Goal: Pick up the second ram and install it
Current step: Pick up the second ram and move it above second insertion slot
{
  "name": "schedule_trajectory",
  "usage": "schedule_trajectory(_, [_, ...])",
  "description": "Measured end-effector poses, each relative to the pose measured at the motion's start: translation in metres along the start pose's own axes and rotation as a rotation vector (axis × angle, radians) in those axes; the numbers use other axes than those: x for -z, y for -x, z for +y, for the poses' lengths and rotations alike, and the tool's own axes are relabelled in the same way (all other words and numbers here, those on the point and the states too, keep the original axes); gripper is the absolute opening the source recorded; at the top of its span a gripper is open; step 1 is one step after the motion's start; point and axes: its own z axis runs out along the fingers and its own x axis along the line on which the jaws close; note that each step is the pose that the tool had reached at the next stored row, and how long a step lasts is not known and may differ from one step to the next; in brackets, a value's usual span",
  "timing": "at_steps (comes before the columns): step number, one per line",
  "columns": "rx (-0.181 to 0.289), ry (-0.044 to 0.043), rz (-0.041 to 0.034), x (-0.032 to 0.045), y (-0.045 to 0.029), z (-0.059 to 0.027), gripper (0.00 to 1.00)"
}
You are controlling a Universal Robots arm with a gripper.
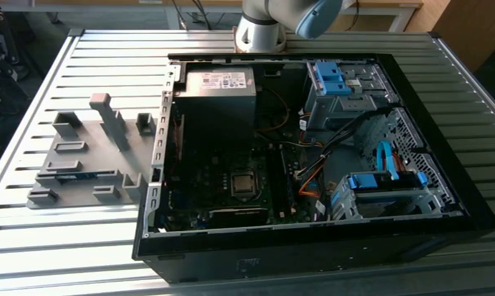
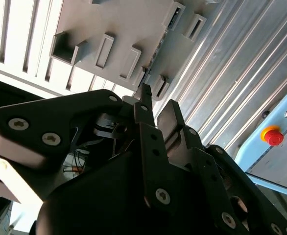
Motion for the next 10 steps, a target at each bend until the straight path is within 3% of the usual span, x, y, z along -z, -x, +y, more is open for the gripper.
schedule_trajectory(10, [0.000,0.0002,0.0002,-0.0040,0.0000,0.0000,0.33])
